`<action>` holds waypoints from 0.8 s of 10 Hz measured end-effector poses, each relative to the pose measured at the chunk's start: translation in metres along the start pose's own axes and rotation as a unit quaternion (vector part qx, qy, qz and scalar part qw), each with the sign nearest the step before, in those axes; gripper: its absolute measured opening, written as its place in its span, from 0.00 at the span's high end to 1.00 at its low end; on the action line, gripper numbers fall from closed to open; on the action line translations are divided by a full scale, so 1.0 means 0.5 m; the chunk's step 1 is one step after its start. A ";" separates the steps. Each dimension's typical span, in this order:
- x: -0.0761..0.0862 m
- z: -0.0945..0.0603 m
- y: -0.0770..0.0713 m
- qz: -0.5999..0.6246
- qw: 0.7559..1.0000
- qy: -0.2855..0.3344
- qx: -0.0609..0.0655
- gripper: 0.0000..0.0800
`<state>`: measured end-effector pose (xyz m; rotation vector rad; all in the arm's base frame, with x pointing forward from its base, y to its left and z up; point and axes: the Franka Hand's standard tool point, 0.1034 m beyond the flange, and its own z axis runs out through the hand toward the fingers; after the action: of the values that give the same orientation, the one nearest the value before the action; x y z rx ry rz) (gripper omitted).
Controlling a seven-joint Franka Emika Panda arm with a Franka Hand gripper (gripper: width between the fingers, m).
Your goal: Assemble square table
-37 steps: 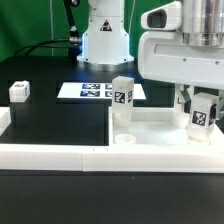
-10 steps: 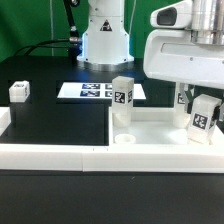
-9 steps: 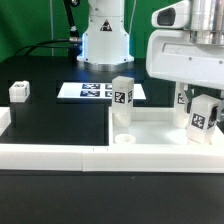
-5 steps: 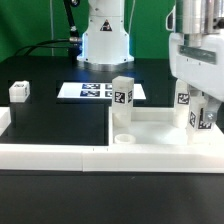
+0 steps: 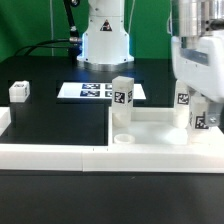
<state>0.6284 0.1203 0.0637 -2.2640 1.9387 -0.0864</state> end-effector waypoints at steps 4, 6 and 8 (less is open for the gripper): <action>0.012 0.002 -0.002 -0.298 0.954 0.005 0.010 0.19; 0.011 0.001 -0.002 -0.413 0.911 0.008 -0.002 0.19; 0.002 -0.014 -0.014 -0.585 0.810 -0.005 -0.046 0.19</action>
Offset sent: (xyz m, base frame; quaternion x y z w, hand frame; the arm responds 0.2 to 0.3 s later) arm 0.0000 0.0000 0.0000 0.0000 0.0000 -0.1938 0.9810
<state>0.6342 0.1199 0.0719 -3.0967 0.2569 -0.1149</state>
